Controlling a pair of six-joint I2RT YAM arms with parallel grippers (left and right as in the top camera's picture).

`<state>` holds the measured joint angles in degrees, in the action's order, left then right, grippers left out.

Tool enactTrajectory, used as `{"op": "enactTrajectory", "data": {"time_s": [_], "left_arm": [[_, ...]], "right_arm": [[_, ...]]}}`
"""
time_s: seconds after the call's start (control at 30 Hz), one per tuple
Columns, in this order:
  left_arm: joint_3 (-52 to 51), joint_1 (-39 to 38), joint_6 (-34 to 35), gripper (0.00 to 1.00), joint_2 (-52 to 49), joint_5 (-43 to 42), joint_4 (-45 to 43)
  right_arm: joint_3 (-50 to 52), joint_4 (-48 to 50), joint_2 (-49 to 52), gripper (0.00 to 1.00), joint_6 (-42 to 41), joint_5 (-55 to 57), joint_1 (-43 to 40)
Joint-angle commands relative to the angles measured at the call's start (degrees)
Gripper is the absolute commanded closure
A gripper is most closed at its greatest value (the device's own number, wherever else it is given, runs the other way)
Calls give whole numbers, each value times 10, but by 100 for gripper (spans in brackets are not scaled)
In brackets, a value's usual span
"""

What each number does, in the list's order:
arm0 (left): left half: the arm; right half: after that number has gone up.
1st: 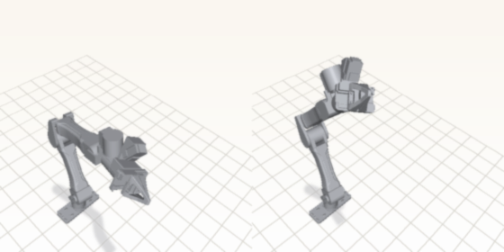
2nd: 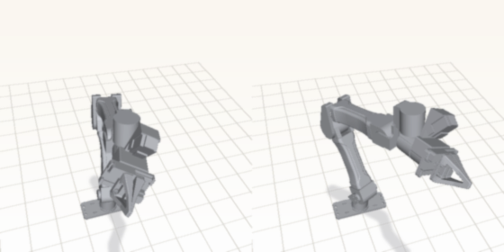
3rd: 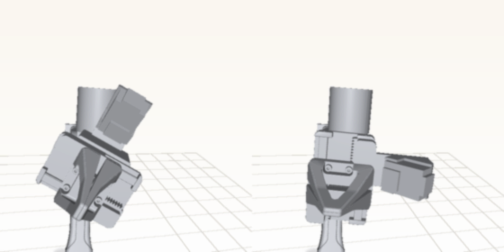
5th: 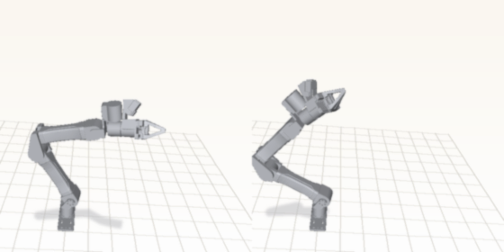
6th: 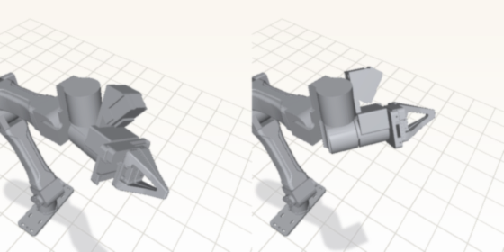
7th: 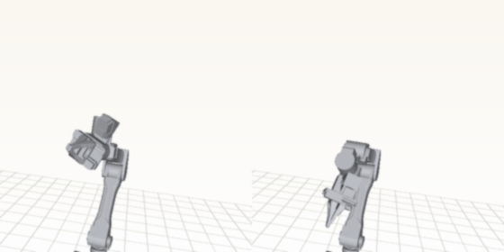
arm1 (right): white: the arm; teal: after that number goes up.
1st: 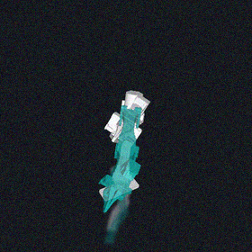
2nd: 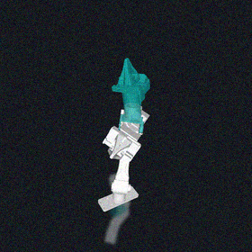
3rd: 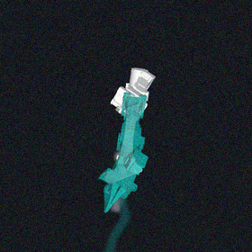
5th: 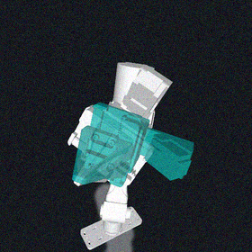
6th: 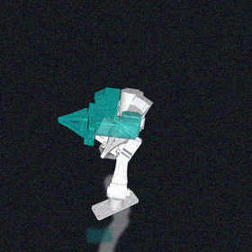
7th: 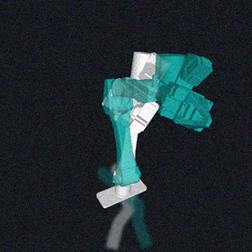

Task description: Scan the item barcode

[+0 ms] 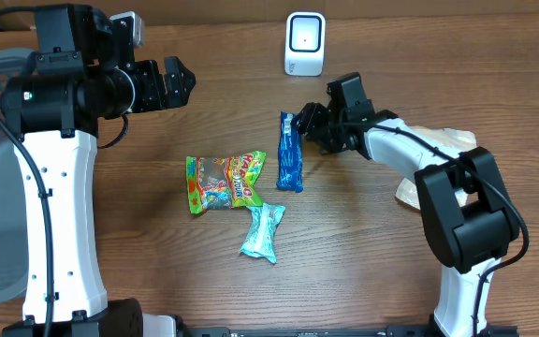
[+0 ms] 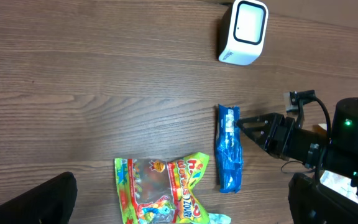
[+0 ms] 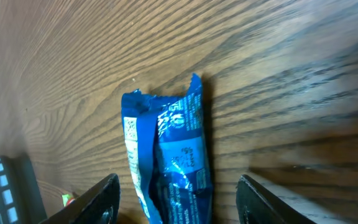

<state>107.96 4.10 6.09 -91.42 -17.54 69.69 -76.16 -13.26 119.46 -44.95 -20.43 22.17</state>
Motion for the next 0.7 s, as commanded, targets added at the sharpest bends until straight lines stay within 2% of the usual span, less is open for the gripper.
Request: {"op": "enactTrajectory", "data": {"time_s": [0.0, 0.1, 0.17, 0.27, 0.37, 0.43, 0.57, 0.67], "left_arm": [[-2, -4, 8, 0, -2, 2, 0], [-2, -4, 8, 0, -2, 2, 0], [-2, -4, 8, 0, -2, 1, 0], [-2, -4, 8, 0, -2, 2, 0], [-2, -4, 8, 0, -2, 2, 0], [-2, -4, 8, 0, -2, 2, 0], [-2, -4, 8, 0, -2, 2, 0], [-2, -4, 8, 0, -2, 2, 0]], "right_arm": [[0, 4, 4, 39, 19, 4, 3], [0, 10, 13, 40, 15, 13, 3], [0, 1, 18, 44, 8, -6, 3], [0, -55, 18, 46, 7, -90, 3], [0, -125, 18, 45, 9, -97, 3], [0, -125, 19, 46, 7, -96, 3], [0, -102, 29, 61, -14, -79, 9], [0, -59, 44, 61, -17, -78, 19]]}}
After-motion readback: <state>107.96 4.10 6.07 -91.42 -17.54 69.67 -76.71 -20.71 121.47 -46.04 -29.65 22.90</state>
